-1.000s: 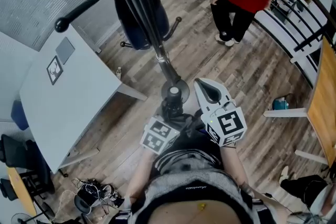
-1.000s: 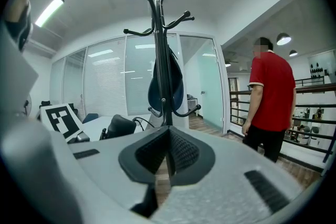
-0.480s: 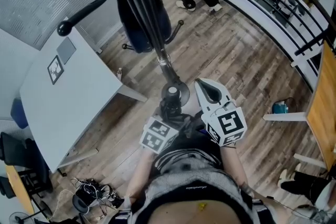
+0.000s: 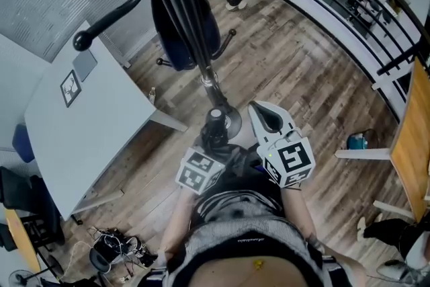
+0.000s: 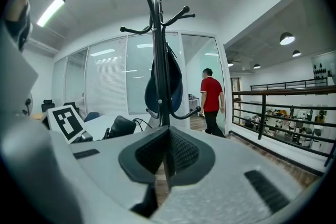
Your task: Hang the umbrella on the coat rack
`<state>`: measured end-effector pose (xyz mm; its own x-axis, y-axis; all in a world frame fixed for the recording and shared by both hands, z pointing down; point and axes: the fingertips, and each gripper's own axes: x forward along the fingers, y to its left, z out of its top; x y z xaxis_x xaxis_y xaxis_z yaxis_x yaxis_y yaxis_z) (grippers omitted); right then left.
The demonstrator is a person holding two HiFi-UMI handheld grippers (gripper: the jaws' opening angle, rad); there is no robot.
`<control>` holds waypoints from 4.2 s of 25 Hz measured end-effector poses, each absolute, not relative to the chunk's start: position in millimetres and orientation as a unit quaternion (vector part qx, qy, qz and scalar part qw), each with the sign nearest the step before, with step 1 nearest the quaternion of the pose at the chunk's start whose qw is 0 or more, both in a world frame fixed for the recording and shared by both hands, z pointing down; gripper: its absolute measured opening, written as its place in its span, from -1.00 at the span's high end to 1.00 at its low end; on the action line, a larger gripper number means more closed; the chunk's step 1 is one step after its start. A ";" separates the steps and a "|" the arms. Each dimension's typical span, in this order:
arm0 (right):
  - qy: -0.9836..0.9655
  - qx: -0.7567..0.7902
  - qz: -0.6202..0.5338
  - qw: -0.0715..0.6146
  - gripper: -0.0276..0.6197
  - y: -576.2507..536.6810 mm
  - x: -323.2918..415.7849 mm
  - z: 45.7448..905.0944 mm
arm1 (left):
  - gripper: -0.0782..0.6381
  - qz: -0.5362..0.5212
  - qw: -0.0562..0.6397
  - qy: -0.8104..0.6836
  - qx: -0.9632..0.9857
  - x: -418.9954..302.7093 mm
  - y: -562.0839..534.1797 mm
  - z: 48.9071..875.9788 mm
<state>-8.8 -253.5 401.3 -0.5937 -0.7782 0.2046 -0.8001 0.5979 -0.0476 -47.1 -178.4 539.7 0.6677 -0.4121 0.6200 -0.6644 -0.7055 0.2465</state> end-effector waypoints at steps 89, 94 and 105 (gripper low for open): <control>-0.881 0.459 0.066 0.094 0.91 -259.1 2.0 408.2 | 0.08 0.318 0.224 -0.377 0.840 -65.0 -244.6 656.6; -0.880 0.460 0.067 0.096 0.91 -260.1 2.6 409.5 | 0.08 0.326 0.211 -0.387 0.836 -68.8 -253.1 664.1; -0.883 0.454 0.066 0.095 0.91 -261.4 -2.1 409.9 | -0.04 0.312 0.220 -0.441 0.812 -83.9 -257.8 672.9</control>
<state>-2.1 -261.4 409.9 -0.5691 -0.7901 0.2278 -0.8152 0.5785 -0.0298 -83.9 -257.8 672.9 0.4155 -0.5794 0.7012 -0.8540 -0.5138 0.0815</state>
